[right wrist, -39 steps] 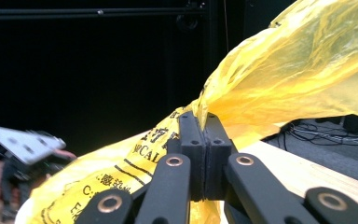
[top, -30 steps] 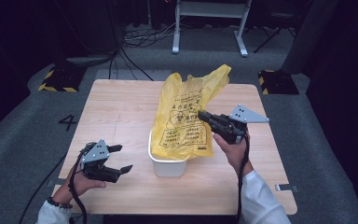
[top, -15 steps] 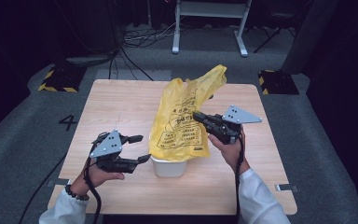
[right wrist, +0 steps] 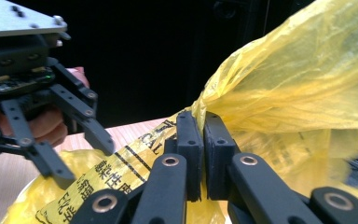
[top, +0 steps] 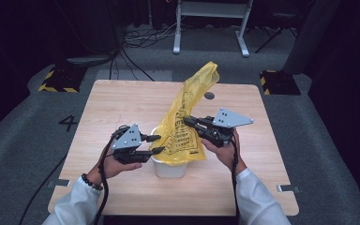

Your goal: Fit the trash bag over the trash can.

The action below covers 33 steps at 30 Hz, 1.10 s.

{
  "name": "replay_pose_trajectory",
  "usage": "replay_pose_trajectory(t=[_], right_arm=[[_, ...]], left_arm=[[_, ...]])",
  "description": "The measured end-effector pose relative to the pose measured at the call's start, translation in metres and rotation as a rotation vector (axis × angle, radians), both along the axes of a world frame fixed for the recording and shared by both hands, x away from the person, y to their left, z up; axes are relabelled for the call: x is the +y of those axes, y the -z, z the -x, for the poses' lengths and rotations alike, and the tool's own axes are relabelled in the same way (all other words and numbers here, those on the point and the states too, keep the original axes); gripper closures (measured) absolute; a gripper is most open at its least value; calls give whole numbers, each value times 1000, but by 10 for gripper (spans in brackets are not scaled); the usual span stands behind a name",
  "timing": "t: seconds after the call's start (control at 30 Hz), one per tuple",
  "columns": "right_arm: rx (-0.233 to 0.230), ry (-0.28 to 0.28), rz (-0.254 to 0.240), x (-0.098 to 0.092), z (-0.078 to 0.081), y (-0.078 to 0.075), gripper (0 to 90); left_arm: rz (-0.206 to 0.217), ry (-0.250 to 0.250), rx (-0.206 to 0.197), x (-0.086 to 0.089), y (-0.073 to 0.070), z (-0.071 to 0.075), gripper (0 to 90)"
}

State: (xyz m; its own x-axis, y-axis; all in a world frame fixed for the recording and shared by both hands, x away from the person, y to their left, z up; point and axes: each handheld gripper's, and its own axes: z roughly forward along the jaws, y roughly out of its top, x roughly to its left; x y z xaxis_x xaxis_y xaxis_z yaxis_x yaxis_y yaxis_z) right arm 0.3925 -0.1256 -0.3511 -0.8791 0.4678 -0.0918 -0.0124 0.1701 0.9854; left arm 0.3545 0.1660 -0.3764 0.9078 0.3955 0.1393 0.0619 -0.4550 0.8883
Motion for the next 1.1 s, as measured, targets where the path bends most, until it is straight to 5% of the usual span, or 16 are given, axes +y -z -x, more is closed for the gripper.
replay_pose_trajectory(t=[0.13,0.23,0.3,0.43,0.5,0.6,0.7,0.87,0.97,1.1], right_arm=[[-20,-7,17,7,0,0,876],[-32,5,33,11,-1,-3,883],[-53,39,45,10,-2,-5,890],[-86,101,70,4,-7,-9,893],[-93,126,69,0,-10,-9,893],[-101,156,67,-3,-13,-8,893],[-101,158,61,-2,-15,-6,893],[-125,116,67,7,-11,-6,894],[-150,82,90,15,-7,-7,894],[-150,45,86,20,-4,-8,894]], left_arm=[[-71,-57,-44,-9,1,-3,657],[-82,-65,-60,-11,3,-4,709],[-37,-69,-48,-8,2,-6,676],[57,-67,-11,4,-5,-5,447],[62,-40,-4,7,-9,-2,372],[56,-1,-35,6,-11,5,379],[-33,30,-66,-1,-10,6,525],[-140,61,-67,-19,-5,3,636],[-156,83,-45,-25,-4,1,642],[-196,36,-50,-30,-1,-1,661]])
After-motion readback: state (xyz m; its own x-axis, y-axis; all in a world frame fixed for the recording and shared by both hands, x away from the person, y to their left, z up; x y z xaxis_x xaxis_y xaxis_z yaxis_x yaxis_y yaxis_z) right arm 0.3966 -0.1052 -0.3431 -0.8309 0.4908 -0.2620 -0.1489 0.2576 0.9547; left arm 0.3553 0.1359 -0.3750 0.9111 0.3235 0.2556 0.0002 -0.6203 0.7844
